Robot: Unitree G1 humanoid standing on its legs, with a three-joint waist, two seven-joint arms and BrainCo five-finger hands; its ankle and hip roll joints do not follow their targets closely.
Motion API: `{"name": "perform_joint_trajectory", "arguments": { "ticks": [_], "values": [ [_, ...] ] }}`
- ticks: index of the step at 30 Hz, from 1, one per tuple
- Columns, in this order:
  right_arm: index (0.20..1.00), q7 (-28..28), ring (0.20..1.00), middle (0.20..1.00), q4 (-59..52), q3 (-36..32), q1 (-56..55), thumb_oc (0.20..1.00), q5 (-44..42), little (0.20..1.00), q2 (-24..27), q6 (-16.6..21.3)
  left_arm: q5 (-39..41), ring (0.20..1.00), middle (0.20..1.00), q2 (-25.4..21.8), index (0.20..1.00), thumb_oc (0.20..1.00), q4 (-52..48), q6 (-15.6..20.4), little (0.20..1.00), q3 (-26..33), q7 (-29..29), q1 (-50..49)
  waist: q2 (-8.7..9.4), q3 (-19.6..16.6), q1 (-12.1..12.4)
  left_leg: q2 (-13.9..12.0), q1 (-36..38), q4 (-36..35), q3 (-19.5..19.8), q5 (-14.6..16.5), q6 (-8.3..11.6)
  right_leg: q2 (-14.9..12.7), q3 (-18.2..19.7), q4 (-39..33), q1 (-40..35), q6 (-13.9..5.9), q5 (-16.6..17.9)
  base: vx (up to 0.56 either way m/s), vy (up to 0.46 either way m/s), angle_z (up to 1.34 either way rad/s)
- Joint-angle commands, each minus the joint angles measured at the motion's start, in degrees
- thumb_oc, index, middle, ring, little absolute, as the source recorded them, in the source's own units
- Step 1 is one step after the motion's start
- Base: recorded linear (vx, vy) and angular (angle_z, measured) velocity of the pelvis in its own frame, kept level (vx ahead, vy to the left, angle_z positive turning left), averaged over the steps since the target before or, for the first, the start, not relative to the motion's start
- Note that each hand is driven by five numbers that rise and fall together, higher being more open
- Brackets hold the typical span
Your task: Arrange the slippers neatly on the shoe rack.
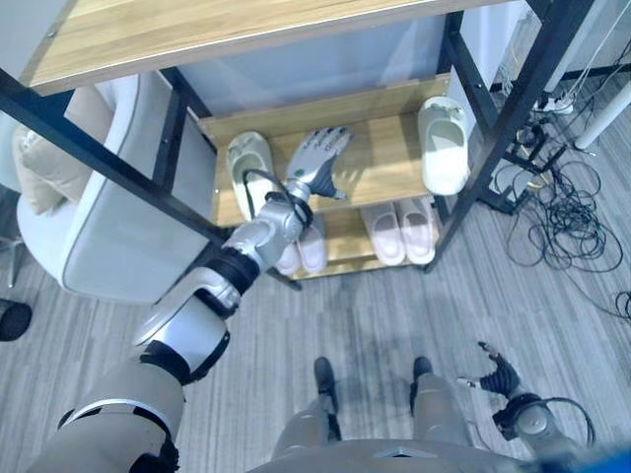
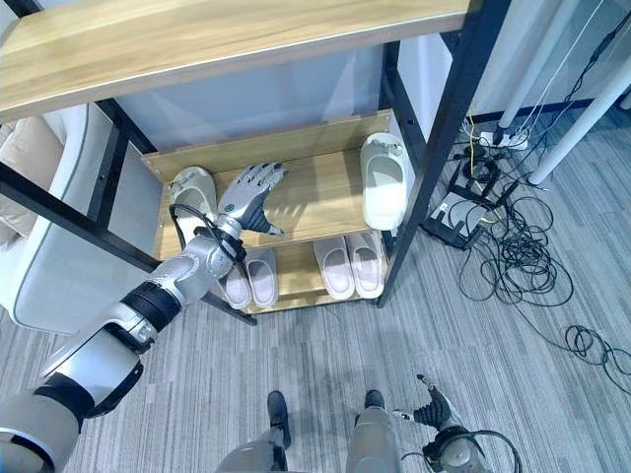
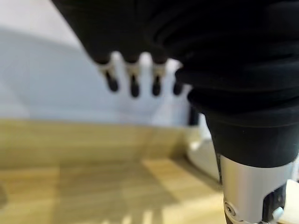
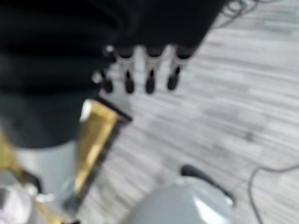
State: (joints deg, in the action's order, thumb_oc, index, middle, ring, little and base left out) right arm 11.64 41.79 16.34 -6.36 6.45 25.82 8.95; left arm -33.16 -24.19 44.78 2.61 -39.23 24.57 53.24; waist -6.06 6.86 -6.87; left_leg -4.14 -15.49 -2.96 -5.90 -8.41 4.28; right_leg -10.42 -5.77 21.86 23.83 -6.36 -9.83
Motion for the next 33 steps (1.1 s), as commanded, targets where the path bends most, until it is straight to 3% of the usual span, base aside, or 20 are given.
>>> {"name": "perform_joint_trajectory", "arguments": {
  "ticks": [1,7,19,26,33],
  "values": [
    [1.0,1.57,1.0,1.0,-0.44,1.12,2.52,1.0,1.29,1.0,-2.63,1.98,1.58,1.0,1.0,-5.74,1.0,1.0,2.95,-2.08,1.0,6.21,4.7,7.48,4.8,1.65,-0.84,1.42,-1.3,-2.04,3.05,3.16,2.83,-4.23,-2.54,-26.59,-13.98,-7.05,14.74,0.0,0.011,-0.11],
    [1.0,1.34,1.0,1.0,-1.18,3.23,2.74,1.0,2.08,1.0,-3.8,2.32,2.79,1.0,1.0,-11.06,1.0,1.0,5.01,-3.49,1.0,8.07,7.95,10.65,5.92,1.93,-0.24,1.54,-3.26,-2.04,3.12,3.04,2.81,-4.33,-2.46,-26.86,-12.25,-7.43,15.5,0.0,0.002,-0.01],
    [1.0,2.08,1.0,1.0,-1.89,4.73,4.86,1.0,2.68,1.0,-3.72,2.78,3.24,1.0,1.0,-16.44,1.0,1.0,9.82,-4.31,1.0,6.94,8.68,13.22,7.13,3.44,0.12,1.52,-5.34,-2.04,3.2,2.89,2.6,-4.08,-2.49,-26.86,-10.27,-8.0,16.45,0.0,0.002,0.0],
    [1.0,2.14,1.0,1.0,-2.51,4.79,5.17,1.0,1.99,1.0,-2.77,3.15,2.94,1.0,1.0,-16.18,1.0,1.0,12.46,-4.83,1.0,5.41,8.03,15.29,8.29,3.87,0.09,1.3,-6.78,-2.04,3.49,2.72,2.59,-3.98,-2.81,-26.86,-9.02,-8.17,16.76,0.01,-0.002,-0.04],
    [1.0,1.84,1.0,1.0,-2.19,6.1,5.62,1.0,1.15,1.0,-2.9,3.68,9.14,1.0,1.0,-16.08,1.0,1.0,23.84,-4.08,1.0,5.65,8.23,18.7,9.75,3.09,-0.91,1.22,-9.05,-2.04,3.39,2.43,2.63,-3.64,-2.32,-26.86,-6.44,-8.64,17.78,0.0,0.0,0.0]
  ]
}}
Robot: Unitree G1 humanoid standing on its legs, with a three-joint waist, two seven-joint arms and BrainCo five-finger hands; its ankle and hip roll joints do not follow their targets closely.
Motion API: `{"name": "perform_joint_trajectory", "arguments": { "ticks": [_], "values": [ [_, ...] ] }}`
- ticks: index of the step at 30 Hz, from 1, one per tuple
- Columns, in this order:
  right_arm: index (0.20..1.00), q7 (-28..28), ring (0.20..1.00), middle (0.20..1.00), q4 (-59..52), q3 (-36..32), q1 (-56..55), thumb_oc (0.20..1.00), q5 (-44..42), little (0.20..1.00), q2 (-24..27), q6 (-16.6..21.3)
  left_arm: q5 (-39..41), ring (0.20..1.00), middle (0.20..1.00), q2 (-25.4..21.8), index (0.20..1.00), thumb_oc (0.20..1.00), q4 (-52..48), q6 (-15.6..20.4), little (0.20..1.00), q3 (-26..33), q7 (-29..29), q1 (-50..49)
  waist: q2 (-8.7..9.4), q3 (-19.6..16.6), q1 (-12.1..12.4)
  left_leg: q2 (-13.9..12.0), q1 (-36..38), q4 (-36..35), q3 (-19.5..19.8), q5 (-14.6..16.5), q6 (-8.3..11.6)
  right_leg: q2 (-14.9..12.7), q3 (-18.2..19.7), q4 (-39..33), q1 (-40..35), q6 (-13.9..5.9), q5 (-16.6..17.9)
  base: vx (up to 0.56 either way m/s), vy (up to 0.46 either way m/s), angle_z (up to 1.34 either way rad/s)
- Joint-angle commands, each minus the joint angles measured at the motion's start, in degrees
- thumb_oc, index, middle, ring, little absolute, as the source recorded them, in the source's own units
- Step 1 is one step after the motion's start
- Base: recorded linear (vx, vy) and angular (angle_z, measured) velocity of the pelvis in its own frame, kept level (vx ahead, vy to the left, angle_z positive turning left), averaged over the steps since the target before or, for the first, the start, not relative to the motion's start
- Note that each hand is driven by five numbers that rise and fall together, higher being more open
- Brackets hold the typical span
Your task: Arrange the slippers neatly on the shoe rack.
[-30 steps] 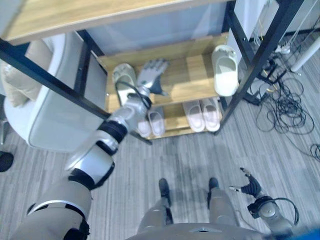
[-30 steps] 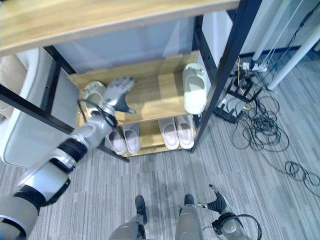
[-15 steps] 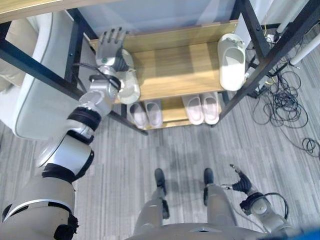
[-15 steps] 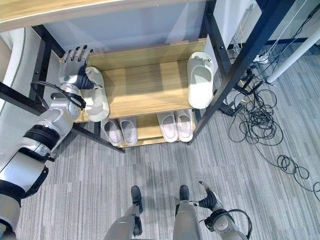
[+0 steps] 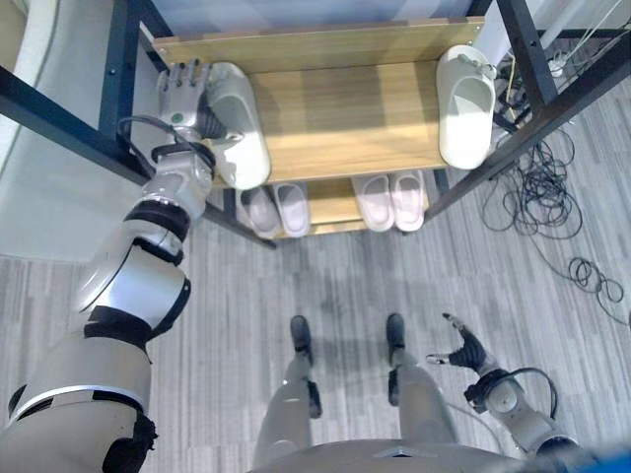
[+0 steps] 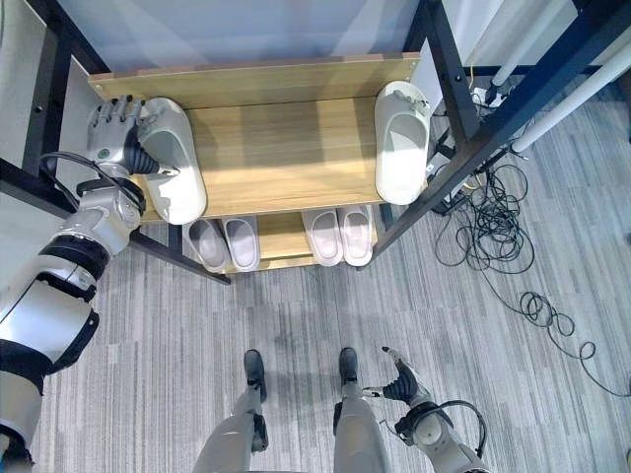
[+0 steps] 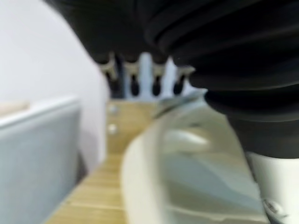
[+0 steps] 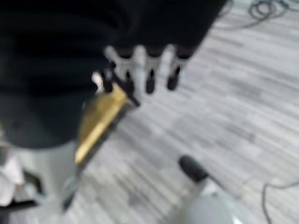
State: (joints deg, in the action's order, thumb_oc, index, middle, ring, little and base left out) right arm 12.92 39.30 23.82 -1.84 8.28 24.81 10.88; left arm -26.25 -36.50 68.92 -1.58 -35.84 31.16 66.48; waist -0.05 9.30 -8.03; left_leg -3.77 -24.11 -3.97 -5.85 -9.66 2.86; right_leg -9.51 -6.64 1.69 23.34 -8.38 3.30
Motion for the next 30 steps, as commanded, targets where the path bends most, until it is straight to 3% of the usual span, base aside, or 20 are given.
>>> {"name": "perform_joint_trajectory", "arguments": {
  "ticks": [1,2,4,9,16,18,21,25,30],
  "values": [
    [1.0,0.63,1.0,1.0,0.31,-1.58,0.88,1.0,-0.93,1.0,-1.89,1.77,2.52,1.0,1.0,-4.15,1.0,1.0,0.49,-0.03,1.0,2.13,1.58,5.54,3.94,0.44,0.03,0.83,-0.52,-1.03,3.14,3.73,4.05,-4.57,-1.42,-6.69,-5.82,-6.62,4.79,0.01,-0.002,-0.05],
    [1.0,1.22,1.0,1.0,3.72,-1.25,3.87,1.0,-1.23,1.0,-2.31,1.18,2.05,0.2,0.2,-3.22,0.2,0.2,0.79,-1.26,0.2,2.49,1.29,5.5,3.77,0.44,0.65,0.92,-0.78,-1.03,3.3,3.69,3.98,-4.6,-1.78,-6.69,-5.81,-6.62,4.58,0.02,-0.004,-0.06],
    [1.0,1.45,1.0,1.0,4.84,0.26,3.53,1.0,-0.25,1.0,-3.81,1.16,4.7,0.2,0.2,0.2,0.2,0.2,3.25,-1.34,0.2,5.46,1.15,5.13,4.13,0.13,0.72,1.35,-0.81,-1.03,3.2,3.65,3.91,-4.84,-1.88,-6.69,-5.77,-6.62,4.76,0.01,-0.004,0.02],
    [1.0,1.15,1.0,1.0,3.63,0.79,3.3,1.0,-0.21,1.0,-3.78,1.16,6.37,0.2,0.2,3.37,0.2,0.2,1.54,-0.98,0.2,5.9,2.05,5.9,3.96,0.32,0.48,1.22,-0.93,-1.03,3.12,3.62,3.89,-4.73,-1.81,-6.69,-5.44,-6.62,4.47,0.0,-0.003,0.01],
    [1.0,1.2,1.0,1.0,3.44,-0.07,3.73,1.0,-1.59,1.0,-4.15,-0.41,6.98,0.2,0.2,13.85,0.2,0.2,-11.06,-1.02,0.2,7.65,2.91,5.3,2.76,1.98,1.03,1.13,-0.75,-1.03,2.78,3.19,3.75,-4.71,-1.5,-6.69,-5.64,-6.11,3.83,-0.01,-0.057,0.01],
    [1.0,1.49,1.0,1.0,4.21,0.05,4.41,1.0,-1.8,1.0,-3.94,-0.74,6.71,0.2,0.2,16.55,0.2,0.2,-10.74,-1.43,0.2,6.89,3.92,7.0,2.06,2.26,0.76,1.03,-0.72,-1.03,2.48,3.1,3.74,-4.75,-0.91,-6.69,-5.19,-5.95,3.87,0.01,-0.066,-0.15],
    [1.0,1.79,1.0,1.0,4.88,0.0,4.27,1.0,-1.71,1.0,-3.66,-1.15,5.92,0.2,0.2,18.13,0.2,0.2,-10.84,-2.23,0.2,5.69,3.87,9.35,0.82,2.51,0.42,0.95,-0.78,-1.03,1.81,3.06,3.64,-5.06,-0.15,-6.69,-4.39,-6.02,4.06,0.02,-0.025,-0.17],
    [1.0,2.82,1.0,1.0,5.79,0.86,5.01,1.0,-1.05,1.0,-2.16,-0.73,4.8,0.2,0.2,17.95,0.2,0.2,-2.58,-4.01,0.2,2.46,4.86,17.38,-0.87,2.92,-0.92,0.84,-1.29,-1.03,0.82,2.94,3.48,-5.16,1.51,-6.69,-2.41,-6.24,4.34,0.04,0.001,-0.29],
    [1.0,3.42,1.0,1.0,6.18,1.54,6.1,1.0,-1.17,1.0,-1.65,-0.08,6.81,0.2,0.2,16.13,0.2,0.2,2.42,-4.19,0.2,1.21,5.1,22.14,-1.26,3.01,-1.69,0.5,-1.66,-1.03,0.41,2.83,3.44,-4.89,1.98,-6.69,-1.6,-6.18,4.48,0.04,-0.016,-0.16]
  ]
}}
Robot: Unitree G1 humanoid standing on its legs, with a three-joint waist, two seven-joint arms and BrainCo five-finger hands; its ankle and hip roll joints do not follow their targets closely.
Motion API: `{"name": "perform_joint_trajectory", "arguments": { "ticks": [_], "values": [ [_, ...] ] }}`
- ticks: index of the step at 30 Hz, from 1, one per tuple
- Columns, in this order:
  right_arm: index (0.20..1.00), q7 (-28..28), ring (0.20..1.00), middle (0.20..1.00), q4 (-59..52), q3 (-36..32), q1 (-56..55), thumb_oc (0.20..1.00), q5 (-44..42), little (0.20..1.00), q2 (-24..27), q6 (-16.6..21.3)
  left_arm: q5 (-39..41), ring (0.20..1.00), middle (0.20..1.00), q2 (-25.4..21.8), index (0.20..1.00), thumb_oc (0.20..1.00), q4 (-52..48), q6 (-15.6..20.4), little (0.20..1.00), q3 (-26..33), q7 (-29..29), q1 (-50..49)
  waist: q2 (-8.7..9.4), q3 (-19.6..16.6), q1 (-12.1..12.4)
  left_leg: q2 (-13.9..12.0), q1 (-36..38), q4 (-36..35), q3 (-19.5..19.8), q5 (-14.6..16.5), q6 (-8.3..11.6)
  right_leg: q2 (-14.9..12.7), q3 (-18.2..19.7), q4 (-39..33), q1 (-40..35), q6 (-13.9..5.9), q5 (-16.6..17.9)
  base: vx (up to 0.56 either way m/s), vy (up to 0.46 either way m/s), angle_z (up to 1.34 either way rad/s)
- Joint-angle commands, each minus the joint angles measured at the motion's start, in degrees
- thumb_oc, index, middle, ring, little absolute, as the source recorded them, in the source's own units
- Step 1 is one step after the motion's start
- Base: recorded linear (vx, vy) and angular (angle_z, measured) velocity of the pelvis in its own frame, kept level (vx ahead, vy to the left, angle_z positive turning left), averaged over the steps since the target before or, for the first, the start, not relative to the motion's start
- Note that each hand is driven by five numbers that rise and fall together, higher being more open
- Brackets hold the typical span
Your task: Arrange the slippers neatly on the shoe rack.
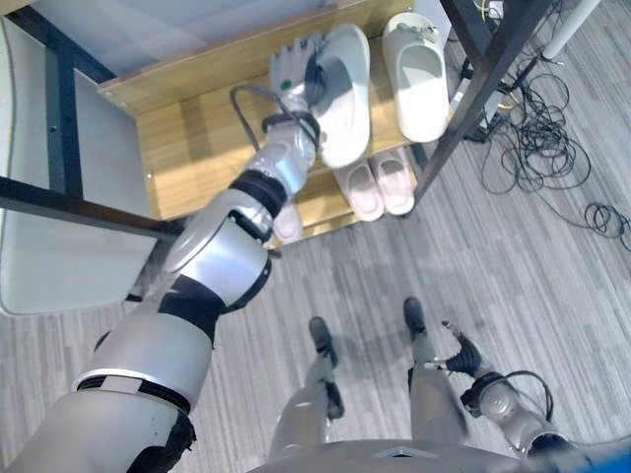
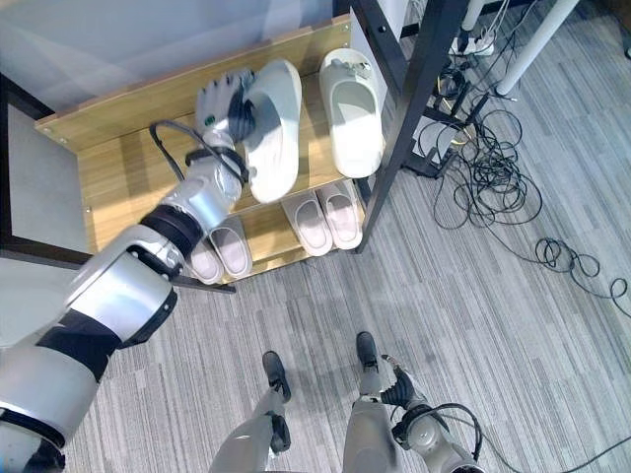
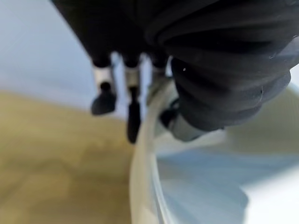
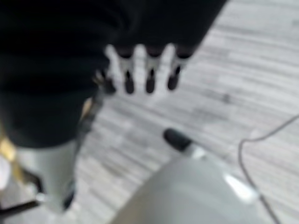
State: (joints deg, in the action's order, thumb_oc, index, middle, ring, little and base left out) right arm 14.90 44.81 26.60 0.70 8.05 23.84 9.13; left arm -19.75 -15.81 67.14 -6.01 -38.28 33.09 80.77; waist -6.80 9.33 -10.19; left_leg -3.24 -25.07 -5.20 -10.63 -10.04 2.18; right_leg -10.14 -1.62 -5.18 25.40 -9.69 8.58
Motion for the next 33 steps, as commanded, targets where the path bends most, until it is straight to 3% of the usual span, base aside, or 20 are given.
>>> {"name": "perform_joint_trajectory", "arguments": {
  "ticks": [1,7,25,33],
  "values": [
    [1.0,1.48,1.0,1.0,0.59,-1.24,3.68,1.0,-1.01,1.0,-0.54,1.84,0.4,0.2,0.2,-4.93,0.2,0.2,4.68,0.21,0.2,3.37,3.18,8.37,5.48,2.92,0.37,-0.08,-0.74,0.2,5.18,3.21,4.14,-4.17,-3.1,0.18,-3.6,-4.86,-0.81,0.05,-0.016,-0.02],
    [1.0,1.74,1.0,1.0,0.72,-0.79,4.57,1.0,-1.36,1.0,-0.47,2.36,0.29,0.2,0.2,-5.59,0.2,0.2,7.79,-0.42,0.2,2.41,3.13,9.29,5.32,2.48,-0.1,-0.31,-0.83,0.2,5.21,3.33,4.13,-3.92,-3.13,0.18,-3.27,-4.73,-0.97,0.03,-0.01,0.0],
    [1.0,1.01,1.0,1.0,0.02,0.16,5.87,1.0,-2.5,1.0,-0.64,2.52,5.87,0.2,0.2,0.27,0.2,0.2,10.99,0.49,0.2,4.84,0.73,10.87,5.25,3.37,-0.69,-0.18,-2.21,0.2,5.05,3.12,4.32,-3.96,-3.28,0.18,-1.81,-4.38,-1.07,0.0,0.0,0.0],
    [1.0,0.98,1.0,1.0,2.2,0.79,7.96,1.0,-3.11,1.0,-0.55,1.98,4.19,0.2,0.2,1.31,0.2,0.2,12.06,-0.08,0.2,3.3,0.17,11.89,5.13,4.06,-0.99,-0.39,-2.92,0.2,4.61,2.92,4.3,-3.88,-2.46,0.18,-0.53,-4.37,-0.72,0.0,-0.001,-0.05]
  ]
}}
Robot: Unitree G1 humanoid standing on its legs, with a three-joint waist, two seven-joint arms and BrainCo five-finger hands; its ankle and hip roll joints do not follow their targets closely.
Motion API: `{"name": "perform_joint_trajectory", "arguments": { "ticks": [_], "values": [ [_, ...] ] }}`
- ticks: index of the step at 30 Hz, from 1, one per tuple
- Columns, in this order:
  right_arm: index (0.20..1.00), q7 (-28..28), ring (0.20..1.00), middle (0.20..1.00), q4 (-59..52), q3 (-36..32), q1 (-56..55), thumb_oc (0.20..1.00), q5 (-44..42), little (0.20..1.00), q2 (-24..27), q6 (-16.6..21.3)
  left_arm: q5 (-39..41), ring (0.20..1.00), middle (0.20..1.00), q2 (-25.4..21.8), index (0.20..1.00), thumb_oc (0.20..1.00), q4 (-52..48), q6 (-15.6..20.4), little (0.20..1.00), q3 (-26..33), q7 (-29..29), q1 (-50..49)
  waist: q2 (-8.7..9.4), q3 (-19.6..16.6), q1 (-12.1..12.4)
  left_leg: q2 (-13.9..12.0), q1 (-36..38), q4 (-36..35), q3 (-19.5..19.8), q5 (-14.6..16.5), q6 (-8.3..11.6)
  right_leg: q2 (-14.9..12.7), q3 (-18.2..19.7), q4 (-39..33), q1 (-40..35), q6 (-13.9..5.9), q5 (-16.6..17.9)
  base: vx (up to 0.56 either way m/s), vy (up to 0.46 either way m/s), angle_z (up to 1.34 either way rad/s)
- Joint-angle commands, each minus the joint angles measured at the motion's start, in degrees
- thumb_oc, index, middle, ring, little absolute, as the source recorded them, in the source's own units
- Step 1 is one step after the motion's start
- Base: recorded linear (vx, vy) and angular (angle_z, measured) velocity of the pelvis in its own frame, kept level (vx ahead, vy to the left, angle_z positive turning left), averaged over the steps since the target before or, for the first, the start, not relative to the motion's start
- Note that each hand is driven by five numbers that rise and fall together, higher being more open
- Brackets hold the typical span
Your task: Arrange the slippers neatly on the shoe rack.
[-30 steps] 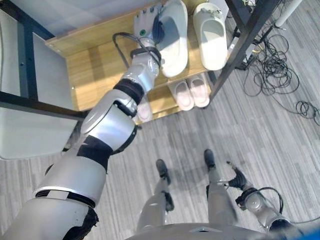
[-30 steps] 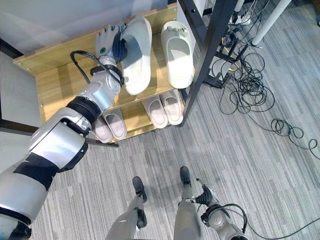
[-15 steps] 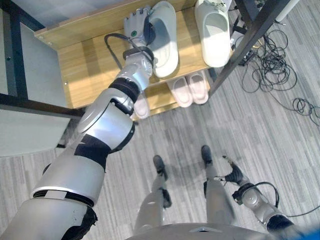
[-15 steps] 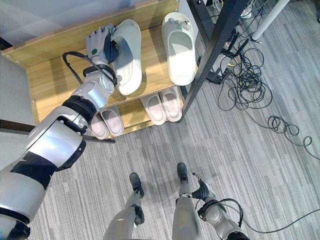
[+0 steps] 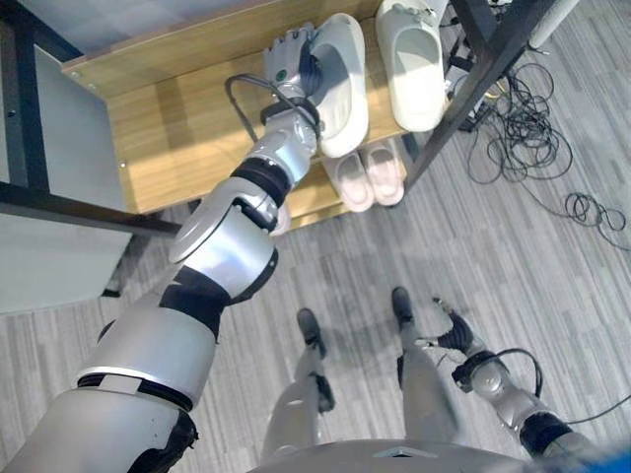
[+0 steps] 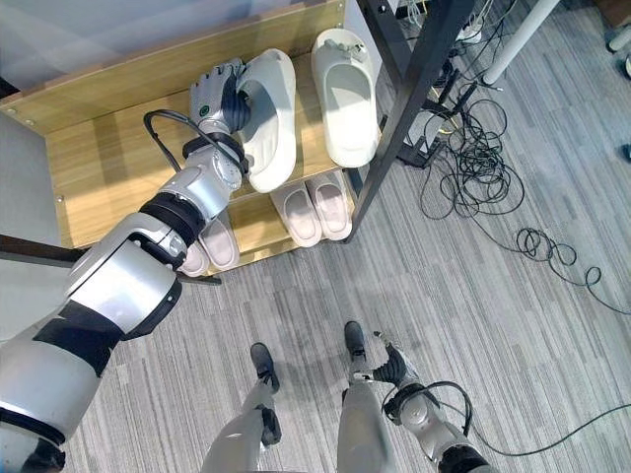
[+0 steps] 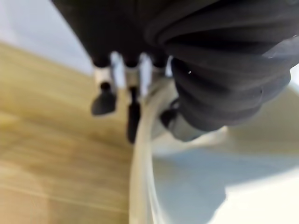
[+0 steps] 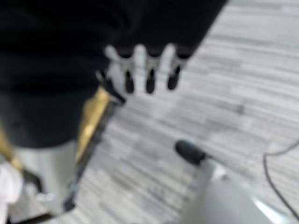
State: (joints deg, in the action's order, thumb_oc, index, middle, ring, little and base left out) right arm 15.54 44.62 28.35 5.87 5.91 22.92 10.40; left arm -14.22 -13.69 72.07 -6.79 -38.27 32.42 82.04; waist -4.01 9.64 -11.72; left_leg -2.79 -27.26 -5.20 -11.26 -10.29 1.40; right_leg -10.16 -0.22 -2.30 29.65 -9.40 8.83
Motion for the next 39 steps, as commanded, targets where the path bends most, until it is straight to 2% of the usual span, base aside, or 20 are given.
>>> {"name": "perform_joint_trajectory", "arguments": {
  "ticks": [1,11,17,18,19,20,21,31,37,39],
  "values": [
    [1.0,0.37,1.0,1.0,2.49,-0.94,2.9,1.0,-1.01,1.0,0.41,0.75,-1.66,0.2,0.2,-0.8,0.2,0.2,7.32,0.58,0.2,3.18,0.87,10.65,2.36,3.73,0.5,-0.91,-0.8,0.2,5.27,3.16,5.1,-3.86,-3.82,-2.7,-4.62,-4.63,-0.93,0.02,-0.031,-0.14],
    [1.0,1.07,1.0,1.0,3.3,-1.2,2.88,1.0,-0.57,1.0,1.08,1.25,-3.05,0.2,0.2,-3.16,0.2,0.2,7.27,0.48,0.2,1.85,1.11,11.53,2.02,2.92,0.27,-1.0,-1.72,0.2,5.24,3.21,5.1,-3.69,-3.67,-2.7,-3.35,-4.5,-0.87,0.0,-0.005,-0.02],
    [1.0,0.84,1.0,1.0,3.96,-0.88,3.01,1.0,-0.42,1.0,0.96,1.28,-3.56,0.2,0.2,-2.0,0.2,0.2,6.41,0.73,0.2,1.02,0.88,13.15,2.05,2.54,0.17,-1.09,-1.61,0.2,5.04,3.39,5.14,-3.6,-3.74,-2.7,-3.37,-4.5,-0.99,0.0,0.0,0.0],
    [1.0,0.82,1.0,1.0,4.13,-0.97,3.09,1.0,-0.49,1.0,1.0,1.25,-3.18,0.467,0.467,-1.77,0.467,0.467,6.53,0.89,0.467,1.33,0.77,12.94,2.07,2.48,0.13,-1.1,-1.6,0.2,5.03,3.42,5.13,-3.53,-3.78,-2.7,-3.34,-4.47,-1.03,0.0,0.0,0.0],
    [1.0,0.71,1.0,1.0,4.18,-1.1,3.15,1.0,-0.68,1.0,0.97,1.24,-1.48,0.57,0.57,-1.27,0.57,0.57,7.18,1.42,0.57,2.56,0.19,12.06,2.12,2.54,0.11,-1.04,-1.23,0.2,4.97,3.6,5.11,-3.5,-3.79,-2.7,-3.63,-4.48,-1.24,0.0,0.0,0.0],
    [1.0,0.71,1.0,1.0,4.29,-1.05,3.21,1.0,-0.71,1.0,0.87,1.14,-0.66,0.746,0.746,-0.88,0.746,0.746,7.31,1.69,0.746,3.07,0.11,11.83,2.1,2.34,0.1,-1.04,-1.5,0.2,4.94,3.43,5.09,-3.51,-3.72,-2.7,-3.34,-4.46,-1.06,0.0,0.0,0.0],
    [1.0,0.68,1.0,1.0,4.47,-0.94,3.28,1.0,-0.71,1.0,0.68,1.05,0.46,1.0,1.0,-0.38,1.0,1.0,7.42,2.06,1.0,3.62,0.11,11.79,2.12,2.27,0.09,-1.03,-1.41,0.2,4.93,3.46,5.07,-3.55,-3.74,-2.7,-3.37,-4.44,-1.05,0.0,0.0,0.0],
    [1.0,0.26,1.0,1.0,7.02,-0.47,4.04,1.0,-1.2,1.0,-0.32,-0.04,12.8,1.0,1.0,0.74,1.0,1.0,7.71,5.43,1.0,8.46,-0.32,12.98,1.56,1.51,-0.01,-0.97,-0.95,0.2,4.64,3.59,4.95,-3.85,-3.52,-2.7,-3.44,-4.49,-0.91,0.0,0.0,0.0],
    [1.0,-0.05,1.0,1.0,8.17,-1.18,3.78,1.0,-1.62,1.0,-0.83,-0.85,16.73,1.0,1.0,-0.96,1.0,1.0,4.92,7.09,1.0,8.92,-0.84,13.0,0.82,0.53,0.82,-0.93,0.67,0.2,4.86,3.88,4.91,-3.87,-4.15,-2.7,-5.37,-4.5,-1.45,0.0,0.0,0.0],
    [1.0,-0.05,1.0,1.0,8.8,-2.01,3.79,1.0,-2.11,1.0,-1.21,-1.29,15.17,1.0,1.0,-2.48,1.0,1.0,3.28,6.99,1.0,8.29,-0.49,11.43,0.51,0.02,1.54,-0.78,1.2,0.2,5.12,3.75,4.81,-3.98,-4.63,-2.7,-6.32,-4.49,-1.44,0.0,0.0,0.0]
  ]
}}
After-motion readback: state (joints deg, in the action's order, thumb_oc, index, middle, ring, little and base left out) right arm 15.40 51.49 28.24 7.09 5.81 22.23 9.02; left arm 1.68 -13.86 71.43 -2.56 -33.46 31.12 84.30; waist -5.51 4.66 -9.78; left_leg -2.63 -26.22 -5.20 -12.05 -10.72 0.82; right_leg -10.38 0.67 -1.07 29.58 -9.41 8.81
